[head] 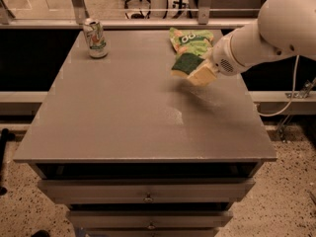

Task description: Move sponge near green rice chip bag

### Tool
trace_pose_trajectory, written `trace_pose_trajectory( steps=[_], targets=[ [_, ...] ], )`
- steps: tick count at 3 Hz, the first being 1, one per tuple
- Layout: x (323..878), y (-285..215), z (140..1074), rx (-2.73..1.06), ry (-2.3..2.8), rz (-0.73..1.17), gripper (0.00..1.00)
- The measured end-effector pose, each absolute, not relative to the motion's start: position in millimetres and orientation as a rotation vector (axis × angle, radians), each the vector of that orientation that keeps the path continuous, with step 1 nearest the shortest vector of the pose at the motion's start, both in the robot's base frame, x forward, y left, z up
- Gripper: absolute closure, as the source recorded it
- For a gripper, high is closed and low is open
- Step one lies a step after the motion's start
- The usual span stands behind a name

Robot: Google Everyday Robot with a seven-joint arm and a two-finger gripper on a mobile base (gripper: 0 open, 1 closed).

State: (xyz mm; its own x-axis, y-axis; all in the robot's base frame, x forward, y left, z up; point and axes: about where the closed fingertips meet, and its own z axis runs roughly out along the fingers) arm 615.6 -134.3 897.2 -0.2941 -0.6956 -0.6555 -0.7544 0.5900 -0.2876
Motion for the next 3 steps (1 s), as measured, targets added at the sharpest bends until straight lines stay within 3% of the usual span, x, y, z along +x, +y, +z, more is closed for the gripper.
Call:
trace_pose_trajectory(
  steps=[1, 3],
  targets=[
    [644.1, -173.3, 889.6, -1.051, 2.101, 0.057, 0.74],
    [650.5, -202.6, 876.0, -0.961, 2.146, 0.052, 0.28]
  ],
)
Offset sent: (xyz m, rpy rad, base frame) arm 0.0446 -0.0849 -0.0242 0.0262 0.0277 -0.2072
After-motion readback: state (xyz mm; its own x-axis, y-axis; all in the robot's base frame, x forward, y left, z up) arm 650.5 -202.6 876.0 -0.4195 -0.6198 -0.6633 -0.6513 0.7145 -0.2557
